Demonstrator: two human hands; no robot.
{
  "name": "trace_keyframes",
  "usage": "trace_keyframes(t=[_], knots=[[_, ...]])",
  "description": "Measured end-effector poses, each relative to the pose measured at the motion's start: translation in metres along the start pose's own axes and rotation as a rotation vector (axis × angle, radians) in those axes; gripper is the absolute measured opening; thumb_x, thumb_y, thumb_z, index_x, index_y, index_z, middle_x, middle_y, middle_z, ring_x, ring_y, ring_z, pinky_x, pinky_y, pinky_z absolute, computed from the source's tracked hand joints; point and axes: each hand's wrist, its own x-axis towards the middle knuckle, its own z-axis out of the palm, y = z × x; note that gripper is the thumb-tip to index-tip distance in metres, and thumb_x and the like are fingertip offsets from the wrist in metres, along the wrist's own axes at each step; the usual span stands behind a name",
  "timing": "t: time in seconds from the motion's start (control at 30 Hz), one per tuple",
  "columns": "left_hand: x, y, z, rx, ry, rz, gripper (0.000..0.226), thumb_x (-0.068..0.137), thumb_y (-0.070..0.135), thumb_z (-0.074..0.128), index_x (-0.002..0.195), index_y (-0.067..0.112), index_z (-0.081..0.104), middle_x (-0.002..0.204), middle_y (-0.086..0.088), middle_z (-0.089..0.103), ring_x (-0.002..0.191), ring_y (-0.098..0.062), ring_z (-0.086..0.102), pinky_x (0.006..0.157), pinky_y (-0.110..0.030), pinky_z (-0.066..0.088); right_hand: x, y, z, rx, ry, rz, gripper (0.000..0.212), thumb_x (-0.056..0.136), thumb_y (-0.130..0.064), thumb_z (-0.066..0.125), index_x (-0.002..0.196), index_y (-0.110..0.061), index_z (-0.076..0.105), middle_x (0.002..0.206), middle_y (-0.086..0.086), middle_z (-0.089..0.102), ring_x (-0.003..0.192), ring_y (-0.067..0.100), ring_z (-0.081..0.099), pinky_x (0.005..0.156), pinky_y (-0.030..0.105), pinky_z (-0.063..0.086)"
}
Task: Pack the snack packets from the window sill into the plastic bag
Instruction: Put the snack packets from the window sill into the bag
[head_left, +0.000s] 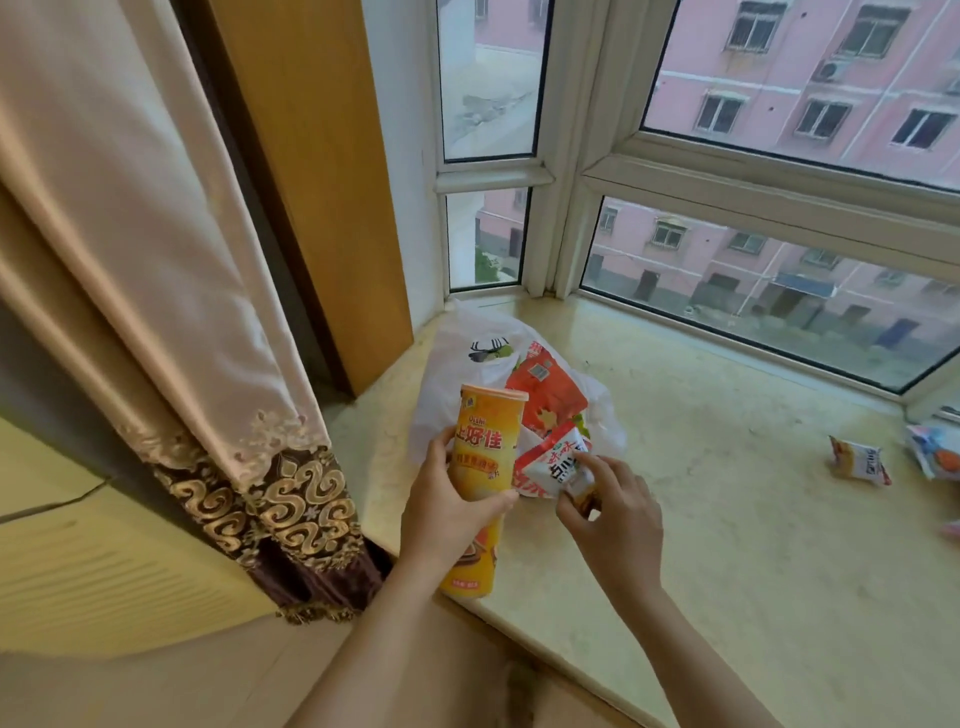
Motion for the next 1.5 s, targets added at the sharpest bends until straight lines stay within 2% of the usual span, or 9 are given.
trace_keyframes(t=[0.43,0.57,0.67,0.83,0.9,1.07,1.23,1.37,1.5], knots=[[0.131,-0.009,0.055,-0.063,-0.043,-0.159,0.08,0.063,0.031,0.086,0.122,0.052,0.036,0.107,0.022,0.058,0.087,0.014,0.058,0.076,-0.021,0.053,0.117,0.08,0.14,0.096,-0.14,0.674,0.046,0.085,-0.031,0.067,0.125,-0.011,0.056,0.122,0.018,0.055,0.113,0.038,0.045,0.091,0.039,0.036],[0.152,-0.012,0.068,-0.049,-0.104,-0.174,0.084,0.063,0.031,0.086,0.128,0.046,0.035,0.107,0.021,0.059,0.087,0.013,0.059,0.075,-0.019,0.053,0.135,0.082,0.146,0.166,-0.26,0.652,0.073,0.088,-0.047,0.06,0.145,-0.011,0.034,0.15,0.017,0.034,0.135,0.035,0.034,0.106,0.044,0.033],[0.171,-0.016,0.073,-0.037,-0.134,-0.165,0.082,0.063,0.033,0.086,0.123,0.051,0.033,0.108,0.024,0.057,0.089,0.009,0.06,0.077,-0.021,0.053,0.134,0.078,0.141,0.071,-0.387,0.541,0.068,0.092,-0.045,0.054,0.149,-0.021,0.027,0.16,0.003,0.013,0.14,0.023,0.031,0.1,0.041,0.04],[0.202,-0.019,0.086,-0.031,-0.211,-0.128,0.085,0.063,0.036,0.086,0.13,0.045,0.033,0.119,0.022,0.051,0.106,-0.003,0.056,0.09,-0.032,0.051,0.118,0.075,0.113,-0.145,-0.074,0.374,0.032,0.077,-0.014,0.071,0.108,-0.018,0.063,0.123,-0.001,0.055,0.095,0.025,0.062,0.057,0.031,0.047],[0.214,-0.018,0.096,-0.013,-0.269,-0.107,0.09,0.063,0.037,0.085,0.135,0.042,0.031,0.128,0.018,0.05,0.113,-0.004,0.054,0.095,-0.033,0.048,0.116,0.08,0.105,-0.195,0.043,0.354,0.041,0.068,-0.006,0.077,0.105,-0.013,0.062,0.112,0.005,0.056,0.095,0.029,0.057,0.063,0.037,0.05],[0.237,-0.017,0.12,-0.069,-0.368,-0.114,0.091,0.066,0.035,0.084,0.137,0.042,0.029,0.131,0.017,0.051,0.115,-0.003,0.054,0.097,-0.035,0.048,0.134,0.084,0.101,-0.106,0.046,0.622,0.075,0.072,-0.013,0.076,0.138,-0.016,0.042,0.131,0.004,0.053,0.112,0.03,0.052,0.086,0.043,0.047],[0.254,-0.019,0.133,-0.054,-0.414,-0.088,0.09,0.065,0.038,0.085,0.136,0.044,0.03,0.131,0.016,0.051,0.116,-0.004,0.052,0.1,-0.035,0.047,0.164,0.074,0.091,0.146,0.201,0.841,0.042,0.087,-0.014,0.06,0.128,-0.024,0.052,0.089,-0.004,0.061,0.08,0.023,0.06,0.066,0.032,0.044],[0.261,-0.023,0.135,0.093,-0.497,-0.014,0.091,0.061,0.053,0.079,0.138,0.048,0.031,0.125,0.022,0.054,0.112,-0.004,0.054,0.095,-0.037,0.051,0.184,0.075,0.079,0.444,0.368,0.913,0.04,0.084,-0.009,0.067,0.119,-0.024,0.057,0.086,0.005,0.065,0.074,0.017,0.06,0.077,0.038,0.052],[0.261,-0.029,0.132,0.363,-0.676,0.059,0.102,0.063,0.062,0.072,0.144,0.056,0.009,0.132,0.012,0.053,0.111,-0.014,0.057,0.087,-0.038,0.053,0.2,0.07,0.065,0.656,0.472,0.901,0.045,0.082,-0.003,0.069,0.119,-0.024,0.056,0.086,0.013,0.068,0.08,0.021,0.062,0.079,0.037,0.052]])
